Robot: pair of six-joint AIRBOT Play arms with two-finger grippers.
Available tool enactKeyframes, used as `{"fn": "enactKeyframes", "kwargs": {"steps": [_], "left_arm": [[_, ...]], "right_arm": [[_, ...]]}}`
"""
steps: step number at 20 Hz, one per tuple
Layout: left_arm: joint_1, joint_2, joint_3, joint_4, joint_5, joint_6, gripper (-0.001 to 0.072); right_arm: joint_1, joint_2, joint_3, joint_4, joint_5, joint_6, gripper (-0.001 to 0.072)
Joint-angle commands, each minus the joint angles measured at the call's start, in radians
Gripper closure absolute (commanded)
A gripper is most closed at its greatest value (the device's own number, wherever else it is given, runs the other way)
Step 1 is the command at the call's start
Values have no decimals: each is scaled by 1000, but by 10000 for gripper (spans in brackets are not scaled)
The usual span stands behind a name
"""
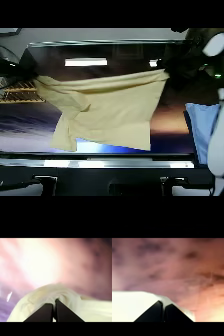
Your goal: Fold the clothes and pants, and hang the long-sleeved shirts on hangers.
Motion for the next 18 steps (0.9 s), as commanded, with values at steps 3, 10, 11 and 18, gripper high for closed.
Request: {"fn": "enactKeyframes", "kwargs": {"steps": [3, 10, 11, 18], "left_arm": [[-35, -391, 6, -84, 36, 55, 692], [-9, -439, 76, -106, 20, 234, 648], [8, -432, 100, -106, -3, 240, 561], [184, -273, 119, -215, -153, 369, 243]], "right_arm": [[1, -309, -17, 275, -154, -4, 684], [-7, -349, 6, 338, -146, -85, 435], [-19, -337, 17, 341, -89, -131, 299], [-312, -72, -92, 344, 202, -390, 235]]}}
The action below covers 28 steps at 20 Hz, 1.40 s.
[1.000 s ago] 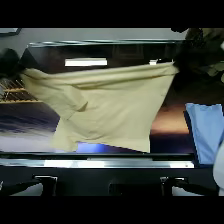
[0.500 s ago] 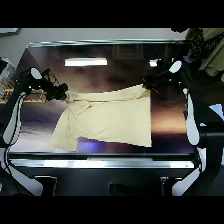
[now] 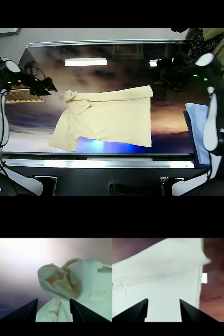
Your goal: Fold the clothes and pants, and hang the long-sleeved shirts on hangers.
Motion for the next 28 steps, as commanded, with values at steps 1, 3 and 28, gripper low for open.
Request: {"fn": "enactKeyframes", "kwargs": {"steps": [1, 3, 28], "left_arm": [[75, 102, -45, -66, -47, 61, 243], [96, 178, -137, -66, -28, 60, 252], [148, 348, -454, -61, 16, 113, 250]], "right_arm": [[-153, 155, -145, 8, 141, -134, 235], [-185, 251, -336, 11, 158, -167, 235], [-55, 535, -1390, 315, -334, -466, 235]]}}
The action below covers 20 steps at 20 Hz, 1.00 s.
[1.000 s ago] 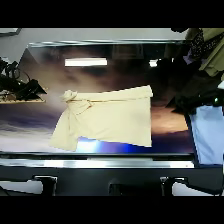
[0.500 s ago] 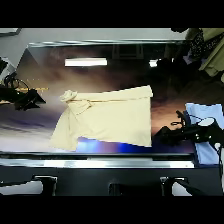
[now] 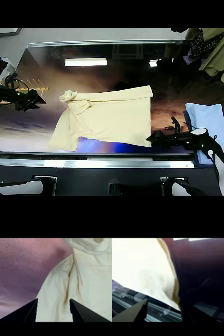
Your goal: Fold the clothes and pants, and hang the long-sleeved shirts on hangers.
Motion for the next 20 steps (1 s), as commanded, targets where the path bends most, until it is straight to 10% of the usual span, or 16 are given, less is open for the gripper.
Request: {"fn": "enactKeyframes", "kwargs": {"steps": [1, 4, 20], "left_arm": [[8, -3, 0, 0, 1, 40, 249], [25, -11, -10, -2, 26, 92, 250], [42, -264, -173, -334, 213, 492, 251]], "right_arm": [[116, -9, -19, 27, -98, 33, 257], [128, -5, -19, 54, -100, 39, 662], [118, 240, -18, 73, -39, 210, 683]]}}
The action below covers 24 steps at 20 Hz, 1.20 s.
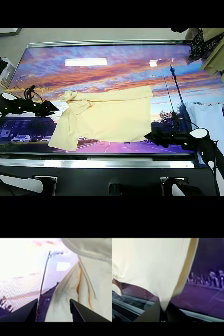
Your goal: Fold the clothes and pants, and hang the long-sleeved shirts on hangers.
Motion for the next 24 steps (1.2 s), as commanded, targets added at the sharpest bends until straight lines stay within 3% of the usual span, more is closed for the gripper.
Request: {"fn": "enactKeyframes", "kwargs": {"steps": [1, 11, 12, 13, 14, 24], "left_arm": [[1, -47, -2, -71, 11, 61, 251], [-39, -87, -2, -109, -15, 86, 256], [-41, -90, -2, -109, -23, 85, 288], [-41, -90, -2, -109, -34, 86, 402], [-41, -90, -2, -108, -46, 87, 460], [-41, -91, -2, -93, -72, 110, 453]], "right_arm": [[1, 10, 1, 10, 5, 27, 683], [1, 10, 1, 40, -10, 26, 683], [1, 10, 1, 40, -10, 26, 683], [1, 11, 1, 41, -10, 26, 683], [1, 14, 1, 43, -10, 26, 683], [1, 88, 1, 43, -13, 34, 684]]}}
